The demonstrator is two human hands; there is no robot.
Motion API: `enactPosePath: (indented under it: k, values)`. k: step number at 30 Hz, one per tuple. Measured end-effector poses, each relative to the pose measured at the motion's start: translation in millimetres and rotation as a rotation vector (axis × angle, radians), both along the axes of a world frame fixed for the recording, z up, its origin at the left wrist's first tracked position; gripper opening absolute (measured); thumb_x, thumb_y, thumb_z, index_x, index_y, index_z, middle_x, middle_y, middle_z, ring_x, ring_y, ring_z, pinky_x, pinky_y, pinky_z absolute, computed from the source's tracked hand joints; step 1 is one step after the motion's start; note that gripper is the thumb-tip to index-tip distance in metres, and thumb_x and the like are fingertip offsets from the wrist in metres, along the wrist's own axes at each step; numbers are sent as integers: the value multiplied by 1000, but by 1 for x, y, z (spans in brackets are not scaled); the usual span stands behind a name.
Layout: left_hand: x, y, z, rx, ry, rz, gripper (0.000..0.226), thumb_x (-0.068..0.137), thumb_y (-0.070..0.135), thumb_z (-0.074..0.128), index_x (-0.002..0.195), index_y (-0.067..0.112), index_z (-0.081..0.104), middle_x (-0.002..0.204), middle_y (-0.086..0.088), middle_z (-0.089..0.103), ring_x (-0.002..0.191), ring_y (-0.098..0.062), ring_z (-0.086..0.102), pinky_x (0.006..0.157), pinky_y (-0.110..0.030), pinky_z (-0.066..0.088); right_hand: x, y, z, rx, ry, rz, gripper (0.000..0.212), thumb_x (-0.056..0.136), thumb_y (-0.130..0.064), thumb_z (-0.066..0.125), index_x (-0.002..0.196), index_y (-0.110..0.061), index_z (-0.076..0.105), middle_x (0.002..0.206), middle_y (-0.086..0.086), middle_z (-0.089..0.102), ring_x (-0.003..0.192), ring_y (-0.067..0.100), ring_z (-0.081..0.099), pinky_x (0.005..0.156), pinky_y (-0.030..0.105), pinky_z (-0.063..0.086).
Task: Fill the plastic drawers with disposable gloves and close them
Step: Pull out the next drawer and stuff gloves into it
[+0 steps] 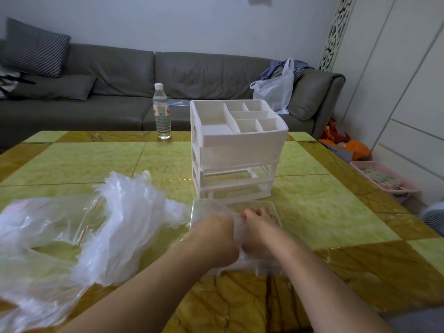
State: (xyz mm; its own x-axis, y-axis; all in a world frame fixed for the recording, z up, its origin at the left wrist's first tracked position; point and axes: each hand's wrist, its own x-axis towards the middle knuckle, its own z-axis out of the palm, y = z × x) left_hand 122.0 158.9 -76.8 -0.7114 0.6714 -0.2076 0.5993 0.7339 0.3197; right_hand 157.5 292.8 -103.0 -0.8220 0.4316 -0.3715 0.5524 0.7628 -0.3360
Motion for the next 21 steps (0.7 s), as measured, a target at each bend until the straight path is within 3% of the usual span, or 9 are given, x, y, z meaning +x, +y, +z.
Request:
enactPosePath:
  k: [2,5,12,15,17,19,21]
  values:
    - [-2,6,-3,37,76,34,47,90,18,65,133,10,49,134,-11,51,125,-29,50,101,-35,49,-1,0,-1,9,4,3,81,92,-18,70,161,-20,27,162,10,17,151,35,25,123,47,35]
    - [-4,10,-6,-60,66,100,57,93,20,61,139,0,36,138,-19,38,132,-35,39,110,-35,38,1,1,-3,5,37,9,77,90,-17,71,157,-22,33,159,9,19,149,34,26,122,47,36]
    - [-2,18,-8,-162,22,174,70,99,32,56,148,-7,24,146,-23,33,137,-38,35,114,-37,32,1,-1,-1,8,23,13,85,87,-19,77,159,-19,32,161,10,19,150,35,27,123,47,35]
    - [-2,9,-5,-21,-42,170,60,97,21,57,146,-1,30,146,-20,32,135,-37,40,113,-38,39,5,-1,-1,48,69,-12,76,85,-21,76,152,-16,43,159,12,32,147,33,39,119,41,41]
    - [1,-5,-2,145,-30,159,51,95,15,55,142,8,40,146,-11,30,128,-32,47,108,-36,46,9,-1,3,80,162,-24,54,85,-16,73,137,-13,60,146,12,53,133,31,56,107,39,53]
    - [3,-29,3,351,75,143,39,96,15,53,135,16,50,142,1,33,123,-21,51,99,-25,48,11,-7,8,88,286,-42,31,84,-9,68,114,-14,74,116,8,71,108,29,70,87,39,62]
    - [10,-57,11,552,161,115,26,98,18,55,122,27,58,131,15,40,109,-4,54,82,-10,45,15,-13,14,102,349,-79,28,84,-4,62,107,-15,75,104,5,73,101,29,71,82,36,61]
